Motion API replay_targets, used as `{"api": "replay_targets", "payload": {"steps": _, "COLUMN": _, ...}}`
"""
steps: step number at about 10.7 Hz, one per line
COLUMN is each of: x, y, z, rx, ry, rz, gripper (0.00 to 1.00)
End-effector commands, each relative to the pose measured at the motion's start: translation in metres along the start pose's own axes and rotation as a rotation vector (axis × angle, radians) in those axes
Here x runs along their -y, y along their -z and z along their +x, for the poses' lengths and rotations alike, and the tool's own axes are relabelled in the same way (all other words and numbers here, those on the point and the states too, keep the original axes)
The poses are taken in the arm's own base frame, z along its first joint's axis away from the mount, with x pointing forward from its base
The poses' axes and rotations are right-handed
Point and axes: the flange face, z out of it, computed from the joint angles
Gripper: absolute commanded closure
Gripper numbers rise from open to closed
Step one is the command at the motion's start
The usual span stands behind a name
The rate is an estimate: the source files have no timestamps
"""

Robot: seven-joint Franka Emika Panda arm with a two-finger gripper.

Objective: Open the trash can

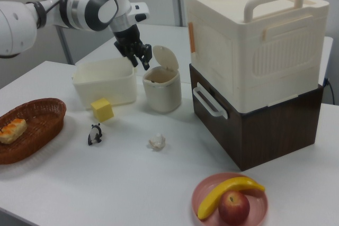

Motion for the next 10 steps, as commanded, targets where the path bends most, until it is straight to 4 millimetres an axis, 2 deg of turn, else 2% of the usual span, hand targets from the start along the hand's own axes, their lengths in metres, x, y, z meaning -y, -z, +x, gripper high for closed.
{"api": "replay_targets", "payload": {"steps": 1, "x": -0.019, "y": 0.026, "z": -0.032, "rx": 0.167, "ry": 0.015, "rz": 0.021, "gripper": 0.0}}
{"api": "replay_targets", "payload": {"steps": 2, "x": -0.03, "y": 0.033, "z": -0.037, "rx": 0.196, "ry": 0.035, "rz": 0.023, "gripper": 0.0}}
{"api": "replay_targets", "payload": {"steps": 4, "x": -0.04, "y": 0.034, "z": -0.045, "rx": 0.253, "ry": 0.095, "rz": 0.033, "gripper": 0.0}}
{"api": "replay_targets", "payload": {"steps": 10, "x": -0.043, "y": 0.039, "z": -0.05, "rx": 0.283, "ry": 0.078, "rz": 0.03, "gripper": 0.0}}
